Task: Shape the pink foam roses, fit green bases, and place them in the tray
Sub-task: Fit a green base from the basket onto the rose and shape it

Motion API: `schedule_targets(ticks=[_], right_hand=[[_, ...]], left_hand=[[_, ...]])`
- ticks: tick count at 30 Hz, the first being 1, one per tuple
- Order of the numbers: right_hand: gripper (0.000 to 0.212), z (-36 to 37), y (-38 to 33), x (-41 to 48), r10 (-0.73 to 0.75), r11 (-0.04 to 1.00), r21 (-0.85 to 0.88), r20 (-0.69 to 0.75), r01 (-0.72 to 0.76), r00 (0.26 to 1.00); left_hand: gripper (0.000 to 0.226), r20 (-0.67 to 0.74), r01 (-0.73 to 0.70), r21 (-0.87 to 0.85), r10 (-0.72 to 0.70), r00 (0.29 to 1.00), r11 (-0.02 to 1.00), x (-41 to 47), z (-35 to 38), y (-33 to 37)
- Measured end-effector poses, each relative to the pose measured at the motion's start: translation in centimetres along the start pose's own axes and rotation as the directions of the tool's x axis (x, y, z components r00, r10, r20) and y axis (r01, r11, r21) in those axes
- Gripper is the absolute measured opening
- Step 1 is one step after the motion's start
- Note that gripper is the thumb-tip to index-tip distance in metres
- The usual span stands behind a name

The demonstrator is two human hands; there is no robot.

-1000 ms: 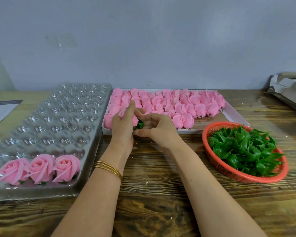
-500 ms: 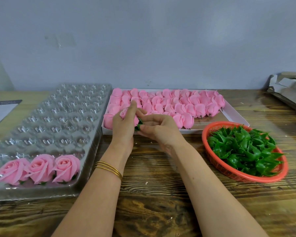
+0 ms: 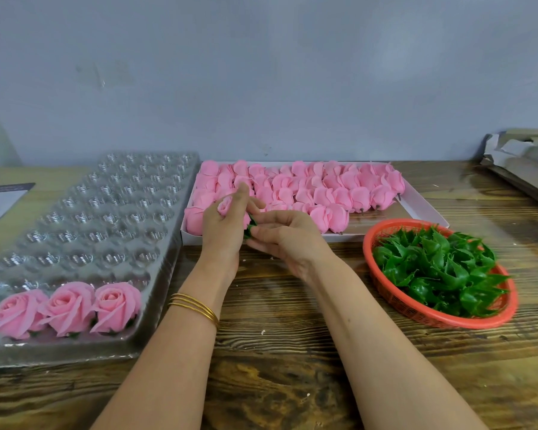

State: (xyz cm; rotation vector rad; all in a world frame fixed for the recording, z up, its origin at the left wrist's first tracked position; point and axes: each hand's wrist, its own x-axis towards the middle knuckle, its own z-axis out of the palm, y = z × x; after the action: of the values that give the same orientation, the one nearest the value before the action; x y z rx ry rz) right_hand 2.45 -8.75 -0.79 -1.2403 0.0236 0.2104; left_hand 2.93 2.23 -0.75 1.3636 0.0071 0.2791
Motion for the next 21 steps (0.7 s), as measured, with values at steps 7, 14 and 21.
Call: schedule_targets(ticks=[7, 14, 21], right_hand=[[0.019, 0.12, -0.05, -0.06, 0.007, 0.998, 0.065, 0.014, -0.008, 1.0], [0.024, 0.16, 0.37, 0.21, -0.011, 1.0, -0.002, -0.027, 0.011, 1.0], [0.028, 0.15, 0.55, 0.28, -0.062, 0.98, -0.194, -0.092, 0.043, 0.994]], left_hand=[[0.053, -0.008, -0.021, 0.006, 0.021, 1.0, 1.0, 0.12, -0.11, -0.22], [0.053, -0.03, -0.037, 0.014, 0.038, 0.999, 0.999, 0.35, -0.03, -0.55], [0.052, -0.03, -0.015, 0.019, 0.016, 0.999, 1.0, 0.25, 0.07, -0.42]])
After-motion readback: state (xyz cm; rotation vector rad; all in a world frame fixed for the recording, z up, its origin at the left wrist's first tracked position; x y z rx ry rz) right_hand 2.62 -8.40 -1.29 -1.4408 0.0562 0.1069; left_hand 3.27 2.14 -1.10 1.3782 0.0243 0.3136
